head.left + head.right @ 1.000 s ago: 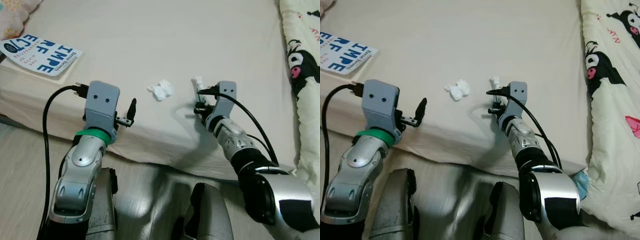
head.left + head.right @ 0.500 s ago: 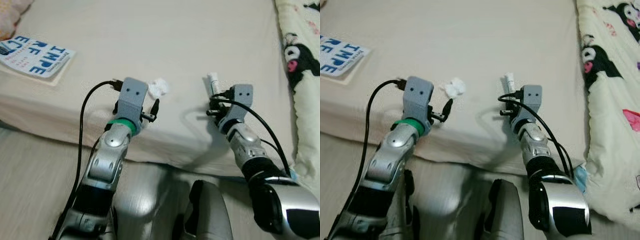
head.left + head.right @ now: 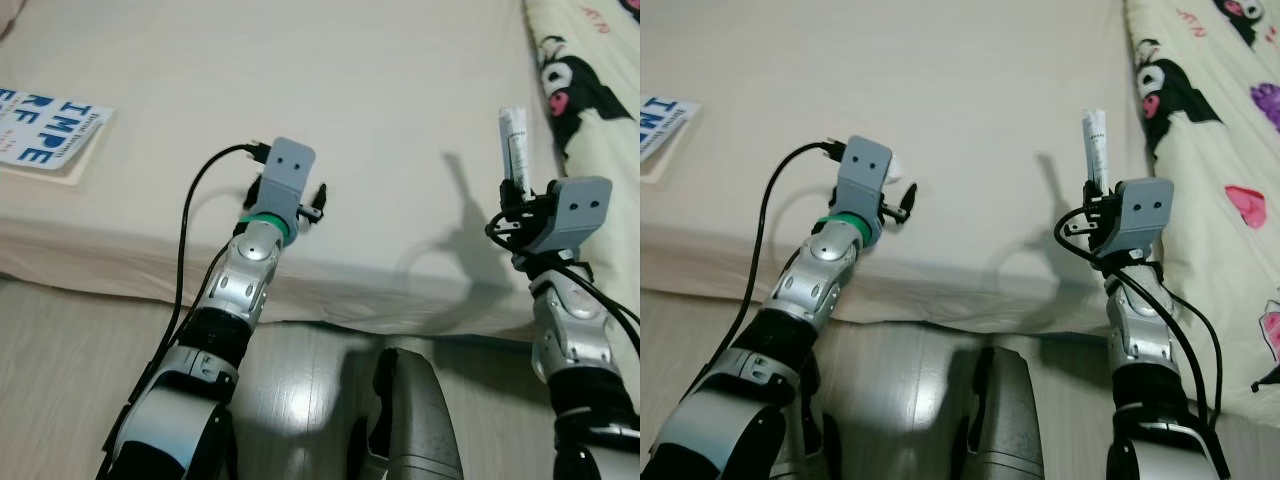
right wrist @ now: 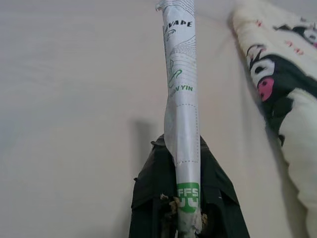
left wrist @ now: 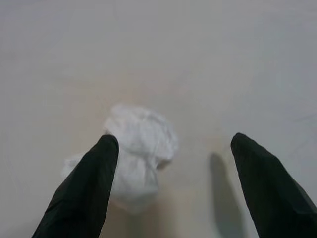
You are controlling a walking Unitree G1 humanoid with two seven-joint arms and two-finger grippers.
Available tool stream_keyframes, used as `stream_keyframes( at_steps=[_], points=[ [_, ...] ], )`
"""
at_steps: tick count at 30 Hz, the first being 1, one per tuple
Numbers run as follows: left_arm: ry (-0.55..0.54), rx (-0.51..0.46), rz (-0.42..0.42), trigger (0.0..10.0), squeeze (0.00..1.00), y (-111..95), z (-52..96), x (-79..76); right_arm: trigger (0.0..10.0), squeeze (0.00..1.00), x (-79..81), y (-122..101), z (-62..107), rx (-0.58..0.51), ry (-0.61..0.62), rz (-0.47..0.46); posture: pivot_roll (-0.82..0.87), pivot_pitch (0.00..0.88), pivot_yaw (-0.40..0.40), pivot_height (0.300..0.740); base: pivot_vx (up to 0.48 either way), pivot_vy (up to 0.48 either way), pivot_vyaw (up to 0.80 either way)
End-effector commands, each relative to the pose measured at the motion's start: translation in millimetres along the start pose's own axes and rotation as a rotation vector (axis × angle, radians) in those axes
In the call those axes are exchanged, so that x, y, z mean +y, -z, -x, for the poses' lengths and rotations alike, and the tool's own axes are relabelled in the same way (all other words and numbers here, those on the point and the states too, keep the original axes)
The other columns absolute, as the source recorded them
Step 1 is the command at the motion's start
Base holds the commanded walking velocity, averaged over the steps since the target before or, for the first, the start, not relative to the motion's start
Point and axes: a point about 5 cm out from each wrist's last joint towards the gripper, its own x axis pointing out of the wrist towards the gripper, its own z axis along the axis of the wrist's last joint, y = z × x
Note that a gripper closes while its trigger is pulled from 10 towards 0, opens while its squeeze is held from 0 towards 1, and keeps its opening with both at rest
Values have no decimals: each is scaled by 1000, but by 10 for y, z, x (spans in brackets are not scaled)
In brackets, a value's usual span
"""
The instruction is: Clean up the room
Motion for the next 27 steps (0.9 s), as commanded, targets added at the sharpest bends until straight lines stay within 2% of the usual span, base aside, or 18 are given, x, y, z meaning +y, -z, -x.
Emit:
stream_keyframes(
  at_steps=[1, 3, 5, 6, 8, 9, 11, 13, 14, 15, 16, 20, 27],
  points=[
    [6, 16, -14, 10000, 0, 73, 14, -54, 10000, 0, -11, 56, 75, 25, 3, -7, -54, 365, -15, 514, 0, 0, 0],
    [-62, 26, -32, 10000, 0, 64, -61, -53, 10000, 0, -1, -36, 183, 2, 11, -9, -104, 391, -4, 514, 0, 0, 0],
    [-84, 29, -44, 10000, 0, 63, -77, -47, 10000, 0, 4, -58, 219, 0, 12, -8, -109, 394, -2, 514, 0, 0, 0],
    [-111, 41, -87, 8314, 0, 71, -87, -39, 10000, 0, 2, -72, 251, 0, 13, -9, -115, 400, 0, 514, 0, 0, 0],
    [-128, 48, -119, 8314, 0, 78, -91, -33, 10000, 0, 1, -80, 270, 0, 14, -9, -115, 400, 0, 514, 0, 0, 0],
    [-138, 60, -129, 5804, 0, 93, -96, -26, 10000, 0, -2, -92, 297, 4, 16, -11, -120, 406, 4, 514, 0, 0, 0],
    [-151, 72, -148, 5412, 0, 112, -97, -15, 10000, 0, -7, -102, 320, 6, 20, -13, -122, 408, 5, 514, 0, 0, 0],
    [-164, 81, -155, 5529, 0, 128, -97, -1, 10000, 0, -11, -108, 335, 8, 21, -14, -122, 408, 5, 514, 0, 0, 0],
    [-190, 106, -176, 471, 0, 164, -95, 31, 10000, 0, -8, -117, 356, 12, 24, -18, -125, 414, 8, 514, 0, 0, 0],
    [-190, 106, -176, 471, 0, 164, -95, 31, 10000, 0, -8, -117, 356, 12, 24, -18, -125, 414, 8, 514, 0, 0, 0],
    [-207, 125, -182, 0, 0, 192, -92, 56, 10000, 0, -4, -122, 368, 15, 25, -21, -125, 414, 8, 514, 0, 0, 0],
    [-289, 160, -222, 0, 0, 244, -86, 206, 10000, 0, 24, -136, 397, 30, 29, -39, -117, 410, 9, 514, 0, 0, 0],
    [-358, 175, -243, 0, 0, 268, -77, 314, 10000, 0, 58, -160, 387, 45, 27, -56, -113, 396, 3, 514, 0, 0, 0]
  ],
)
